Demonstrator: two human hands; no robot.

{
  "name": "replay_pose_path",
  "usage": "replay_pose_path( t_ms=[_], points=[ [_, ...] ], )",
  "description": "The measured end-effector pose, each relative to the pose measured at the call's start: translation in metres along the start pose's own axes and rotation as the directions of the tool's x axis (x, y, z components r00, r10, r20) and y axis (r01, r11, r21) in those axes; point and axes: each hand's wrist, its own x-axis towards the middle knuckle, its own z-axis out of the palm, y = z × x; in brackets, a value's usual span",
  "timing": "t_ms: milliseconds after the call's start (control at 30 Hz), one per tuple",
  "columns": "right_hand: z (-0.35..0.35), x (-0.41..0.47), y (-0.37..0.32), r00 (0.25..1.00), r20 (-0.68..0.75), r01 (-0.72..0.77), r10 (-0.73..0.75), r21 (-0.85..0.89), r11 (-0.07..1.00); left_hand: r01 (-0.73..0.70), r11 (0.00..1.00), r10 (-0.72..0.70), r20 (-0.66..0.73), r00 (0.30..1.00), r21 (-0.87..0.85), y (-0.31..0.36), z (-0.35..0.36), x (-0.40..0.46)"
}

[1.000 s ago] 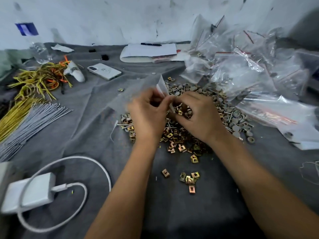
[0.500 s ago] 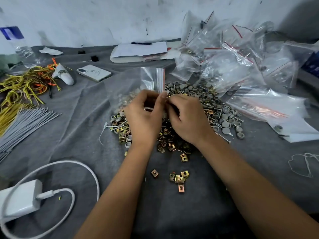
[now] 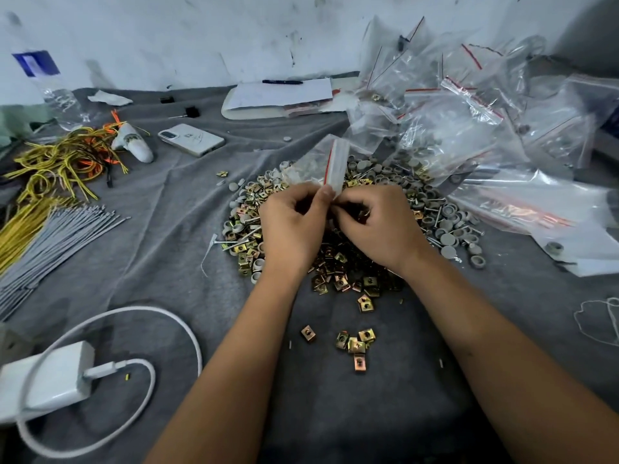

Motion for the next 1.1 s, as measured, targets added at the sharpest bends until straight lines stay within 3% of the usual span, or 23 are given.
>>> replay_pose_path(
  t_ms=[300,467,733,867,1100],
  points=[
    [0.0031,-0.0001,0.0014,0.993,-0.062,-0.086,0.096,0.156,0.984,-0.113,0.984,0.115,-0.005,0.993,0.136,-0.0016,0.0005,0.0010],
    [0.0022,0.0018,0.0041,0.982,-0.063,-0.149,0.175,0.302,0.942,0.009,0.998,-0.006,0.042,0.999,-0.055,-0.0023,-0.0005,0.0035],
    [0.0020,0.0021,0.0069,0.990,-0.028,-0.125,0.140,0.293,0.948,0.098,0.979,-0.088,0.060,0.994,-0.177,0.0025,-0.0021,0.0016],
    [0.0027,0.0020,0.0082,0.995,-0.055,-0.070,0.081,0.182,0.981,0.112,0.978,-0.096,0.095,0.991,-0.176,0.0032,-0.0014,-0.0006],
    [0.0016,0.0016,0.0065,0.995,-0.023,-0.091,0.099,0.245,0.965,0.072,0.991,-0.068,0.044,0.997,-0.117,-0.0014,-0.0024,0.0031]
  ],
)
